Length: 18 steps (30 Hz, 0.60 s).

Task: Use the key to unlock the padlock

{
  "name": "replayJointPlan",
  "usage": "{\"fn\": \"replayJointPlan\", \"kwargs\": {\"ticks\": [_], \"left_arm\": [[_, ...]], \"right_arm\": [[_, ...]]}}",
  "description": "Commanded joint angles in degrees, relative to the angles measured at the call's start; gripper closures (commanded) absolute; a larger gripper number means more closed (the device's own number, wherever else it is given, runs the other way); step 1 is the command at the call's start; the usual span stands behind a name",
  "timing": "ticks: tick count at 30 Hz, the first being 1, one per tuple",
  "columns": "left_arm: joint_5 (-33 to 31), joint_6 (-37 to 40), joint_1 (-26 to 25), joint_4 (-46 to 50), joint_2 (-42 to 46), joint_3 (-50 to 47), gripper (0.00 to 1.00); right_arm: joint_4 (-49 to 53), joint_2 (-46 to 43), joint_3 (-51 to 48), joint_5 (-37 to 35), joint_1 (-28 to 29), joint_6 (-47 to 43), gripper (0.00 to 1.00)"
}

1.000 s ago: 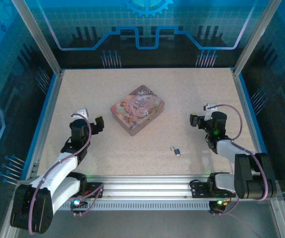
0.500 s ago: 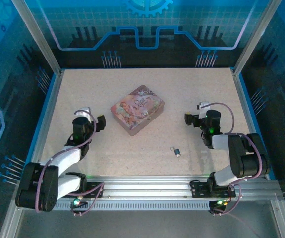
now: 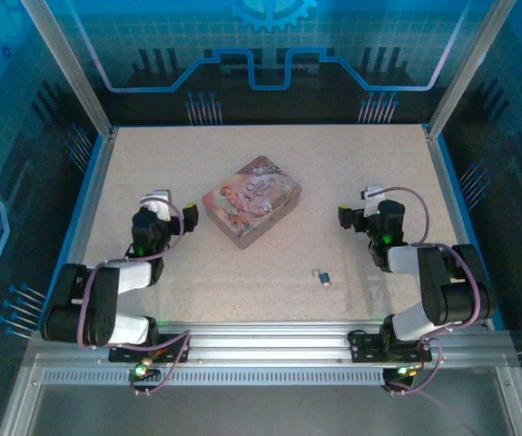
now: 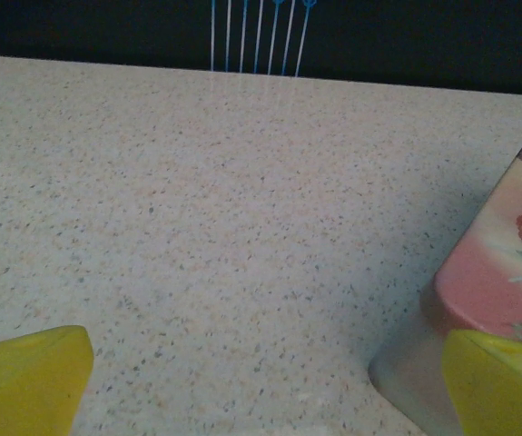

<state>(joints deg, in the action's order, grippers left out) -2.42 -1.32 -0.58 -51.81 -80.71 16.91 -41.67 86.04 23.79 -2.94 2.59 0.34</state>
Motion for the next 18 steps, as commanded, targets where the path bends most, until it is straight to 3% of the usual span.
{"fn": "replayJointPlan", "kwargs": {"ticks": [1, 2, 6, 10, 18], "left_arm": [[3.43, 1.58, 1.1, -14.58, -7.25, -2.49, 0.01], [3.72, 2.0, 1.11, -18.4, -9.77, -2.65, 0.01], [3.43, 1.68, 1.26, -14.03, -8.94, -1.62, 0.01], [3.45, 0.66, 2.25, 0.59, -7.95, 5.5, 0.01], [3.4, 0.49, 2.42, -0.92, -8.15, 4.97, 0.01]], "right_arm": [[-1.66, 0.18, 0.91, -0.14, 0.49, -0.64, 0.0], [-1.66, 0.18, 0.91, -0.11, 0.55, -0.62, 0.0], [-1.66, 0.18, 0.92, -0.19, 0.51, -0.61, 0.0], [-1.66, 0.18, 0.91, -0.22, 0.5, -0.6, 0.0], [-1.66, 0.18, 0.91, -0.3, 0.63, -0.68, 0.0]]}}
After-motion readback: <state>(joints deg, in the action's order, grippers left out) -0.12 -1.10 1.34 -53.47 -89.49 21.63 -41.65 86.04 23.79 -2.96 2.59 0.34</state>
